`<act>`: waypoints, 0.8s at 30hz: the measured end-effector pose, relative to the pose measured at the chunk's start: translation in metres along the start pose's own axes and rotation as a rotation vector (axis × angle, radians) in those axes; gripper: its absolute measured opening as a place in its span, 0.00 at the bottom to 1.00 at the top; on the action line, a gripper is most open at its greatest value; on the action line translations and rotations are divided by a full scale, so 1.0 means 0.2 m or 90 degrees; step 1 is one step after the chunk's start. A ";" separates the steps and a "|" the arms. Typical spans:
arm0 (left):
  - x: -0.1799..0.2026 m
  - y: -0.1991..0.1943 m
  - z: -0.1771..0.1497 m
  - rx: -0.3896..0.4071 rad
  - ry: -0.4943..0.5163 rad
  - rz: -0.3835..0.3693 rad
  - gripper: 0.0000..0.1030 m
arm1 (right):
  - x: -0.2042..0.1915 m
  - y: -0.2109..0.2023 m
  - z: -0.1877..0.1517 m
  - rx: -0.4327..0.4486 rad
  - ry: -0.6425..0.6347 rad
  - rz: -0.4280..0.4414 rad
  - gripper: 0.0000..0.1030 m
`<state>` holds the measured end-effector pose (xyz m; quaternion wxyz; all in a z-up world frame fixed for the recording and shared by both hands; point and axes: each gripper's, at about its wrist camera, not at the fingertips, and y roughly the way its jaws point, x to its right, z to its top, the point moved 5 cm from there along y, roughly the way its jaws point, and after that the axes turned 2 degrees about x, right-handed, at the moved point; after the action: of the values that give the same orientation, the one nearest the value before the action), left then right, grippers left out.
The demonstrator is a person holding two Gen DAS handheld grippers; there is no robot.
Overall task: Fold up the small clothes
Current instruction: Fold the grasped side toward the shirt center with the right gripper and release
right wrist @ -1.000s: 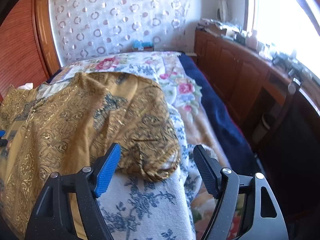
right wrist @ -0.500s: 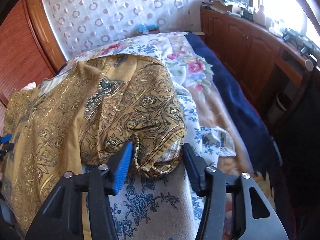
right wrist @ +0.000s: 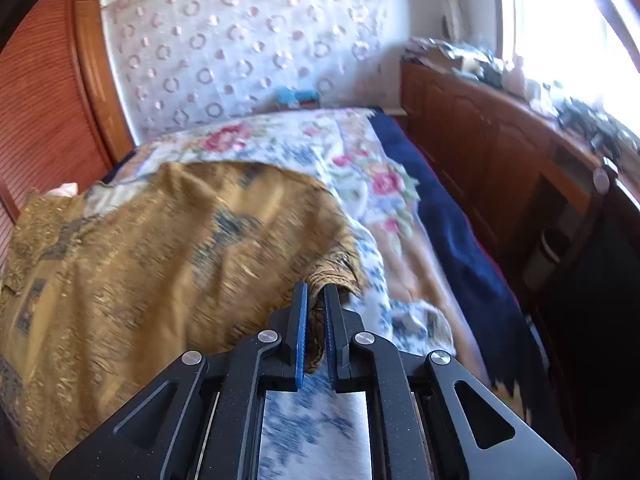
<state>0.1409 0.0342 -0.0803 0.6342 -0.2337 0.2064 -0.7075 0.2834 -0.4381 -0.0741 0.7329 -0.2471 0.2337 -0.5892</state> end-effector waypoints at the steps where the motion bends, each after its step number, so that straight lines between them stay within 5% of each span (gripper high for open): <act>1: 0.00 0.00 0.00 0.000 0.000 0.007 0.74 | -0.04 -0.02 0.03 0.010 -0.009 0.008 0.05; 10: 0.03 -0.08 0.00 0.017 -0.010 0.011 0.74 | -0.50 -0.11 0.17 0.068 -0.087 0.087 0.05; 15: 0.06 -0.11 0.00 0.029 -0.009 -0.006 0.74 | -0.76 -0.05 0.10 0.039 -0.097 0.145 0.05; 17: 0.08 -0.12 0.00 0.032 -0.007 -0.010 0.74 | -0.80 -0.02 0.06 0.029 -0.106 0.145 0.10; 21: 0.11 -0.14 -0.01 0.033 0.000 -0.015 0.74 | -0.78 -0.01 0.02 0.020 -0.106 0.142 0.36; 24: 0.14 -0.14 -0.02 0.033 0.002 -0.026 0.74 | -0.69 -0.01 0.02 0.009 -0.093 0.129 0.39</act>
<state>0.1135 0.0089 -0.0654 0.6250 -0.2206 0.1839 -0.7259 0.2570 -0.3022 -0.0628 0.8054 -0.2594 0.1995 -0.4942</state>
